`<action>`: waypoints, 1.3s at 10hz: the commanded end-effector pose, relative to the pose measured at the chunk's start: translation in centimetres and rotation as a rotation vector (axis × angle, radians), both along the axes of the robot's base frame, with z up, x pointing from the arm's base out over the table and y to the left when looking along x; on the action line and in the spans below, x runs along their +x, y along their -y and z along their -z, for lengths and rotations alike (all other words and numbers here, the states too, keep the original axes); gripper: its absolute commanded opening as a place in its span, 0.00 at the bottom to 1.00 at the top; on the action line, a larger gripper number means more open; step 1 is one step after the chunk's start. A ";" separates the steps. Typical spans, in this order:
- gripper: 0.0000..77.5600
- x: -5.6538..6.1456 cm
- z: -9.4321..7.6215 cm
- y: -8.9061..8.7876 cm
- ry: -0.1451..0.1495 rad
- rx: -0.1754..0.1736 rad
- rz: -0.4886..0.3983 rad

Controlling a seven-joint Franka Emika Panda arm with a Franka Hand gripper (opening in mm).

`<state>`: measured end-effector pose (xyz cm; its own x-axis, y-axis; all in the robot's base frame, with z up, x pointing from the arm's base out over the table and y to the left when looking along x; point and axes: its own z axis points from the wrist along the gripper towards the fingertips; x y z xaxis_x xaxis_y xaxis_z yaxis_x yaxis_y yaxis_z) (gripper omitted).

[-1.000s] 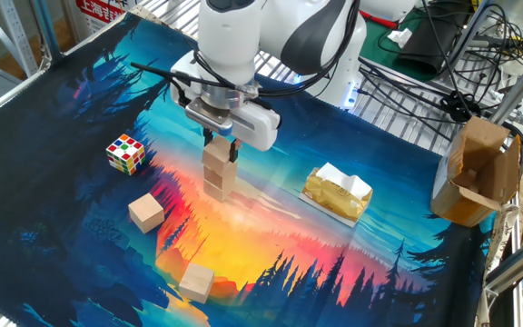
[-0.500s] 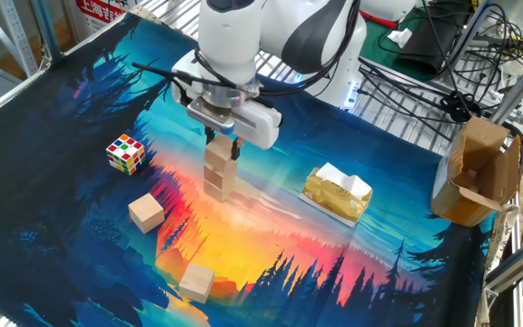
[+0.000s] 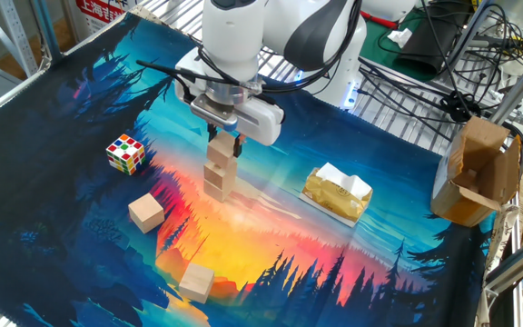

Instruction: Stack the blocks in a vertical line of five

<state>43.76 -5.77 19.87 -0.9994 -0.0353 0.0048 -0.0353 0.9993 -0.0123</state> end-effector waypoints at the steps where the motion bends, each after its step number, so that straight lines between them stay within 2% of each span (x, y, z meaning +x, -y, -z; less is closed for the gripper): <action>1: 0.01 0.2 0.0 0.1 0.000 0.002 -0.003; 13: 0.01 0.6 0.6 0.2 -0.001 0.017 -0.001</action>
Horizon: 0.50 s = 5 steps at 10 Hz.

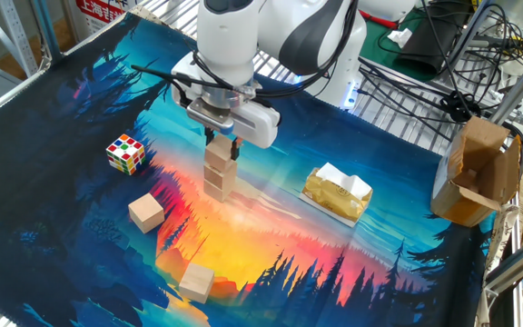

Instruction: Stack the blocks in a vertical line of five

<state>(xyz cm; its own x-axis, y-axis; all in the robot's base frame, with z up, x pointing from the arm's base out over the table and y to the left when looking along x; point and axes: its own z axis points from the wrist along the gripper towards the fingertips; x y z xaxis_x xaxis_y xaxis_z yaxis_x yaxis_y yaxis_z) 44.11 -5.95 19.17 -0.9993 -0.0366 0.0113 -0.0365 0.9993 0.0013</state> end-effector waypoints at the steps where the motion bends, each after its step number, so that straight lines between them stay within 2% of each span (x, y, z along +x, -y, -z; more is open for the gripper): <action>1: 0.01 0.3 0.0 0.0 0.006 0.005 -0.001; 5: 0.01 0.6 0.3 0.2 0.003 0.007 -0.007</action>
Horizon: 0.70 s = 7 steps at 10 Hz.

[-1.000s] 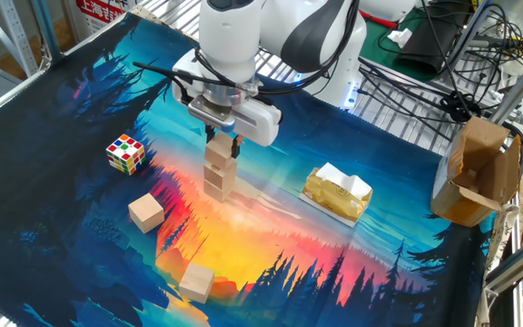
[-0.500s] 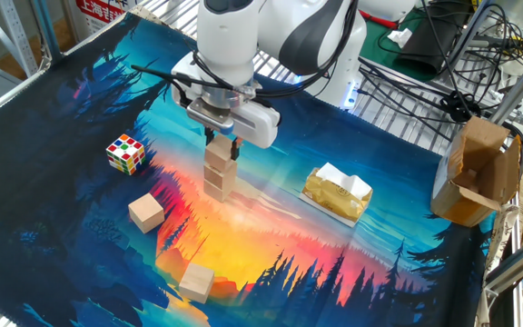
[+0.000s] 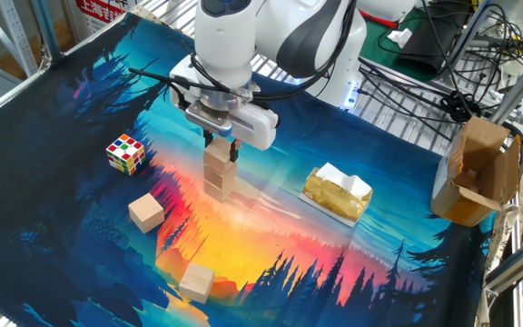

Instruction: Stack the blocks in a vertical line of five

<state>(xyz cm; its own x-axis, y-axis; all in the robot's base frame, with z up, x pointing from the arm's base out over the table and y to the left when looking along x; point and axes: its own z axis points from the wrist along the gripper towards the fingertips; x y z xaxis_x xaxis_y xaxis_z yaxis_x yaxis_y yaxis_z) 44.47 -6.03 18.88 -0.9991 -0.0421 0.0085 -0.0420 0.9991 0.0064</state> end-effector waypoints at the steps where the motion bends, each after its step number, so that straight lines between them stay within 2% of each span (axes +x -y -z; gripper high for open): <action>1: 0.01 0.2 0.0 0.1 -0.001 0.006 -0.001; 7: 0.01 0.1 0.1 0.1 -0.012 0.011 -0.002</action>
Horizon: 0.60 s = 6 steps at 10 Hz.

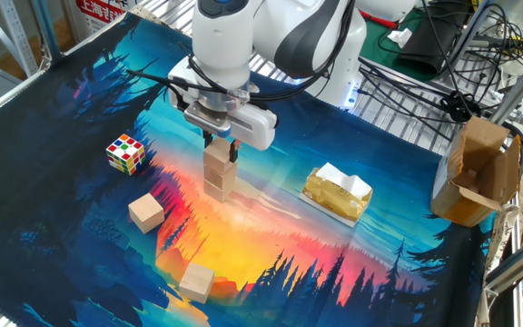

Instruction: Stack the blocks in a vertical line of five

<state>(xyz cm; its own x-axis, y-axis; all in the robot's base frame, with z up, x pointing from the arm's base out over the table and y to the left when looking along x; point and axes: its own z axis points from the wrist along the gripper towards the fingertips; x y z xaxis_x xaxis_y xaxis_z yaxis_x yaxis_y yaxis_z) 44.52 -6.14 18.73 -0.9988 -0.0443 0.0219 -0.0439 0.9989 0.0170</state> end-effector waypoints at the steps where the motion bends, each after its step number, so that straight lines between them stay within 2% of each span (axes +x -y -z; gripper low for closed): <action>1: 0.01 0.1 -0.1 0.0 0.001 0.000 -0.001; 6: 0.01 0.0 -0.1 0.0 -0.005 -0.003 0.010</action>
<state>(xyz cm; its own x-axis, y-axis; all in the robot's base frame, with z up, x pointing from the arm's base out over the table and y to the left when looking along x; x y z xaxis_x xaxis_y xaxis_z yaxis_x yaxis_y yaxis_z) 44.44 -6.13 18.69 -0.9989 -0.0356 0.0302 -0.0352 0.9993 0.0146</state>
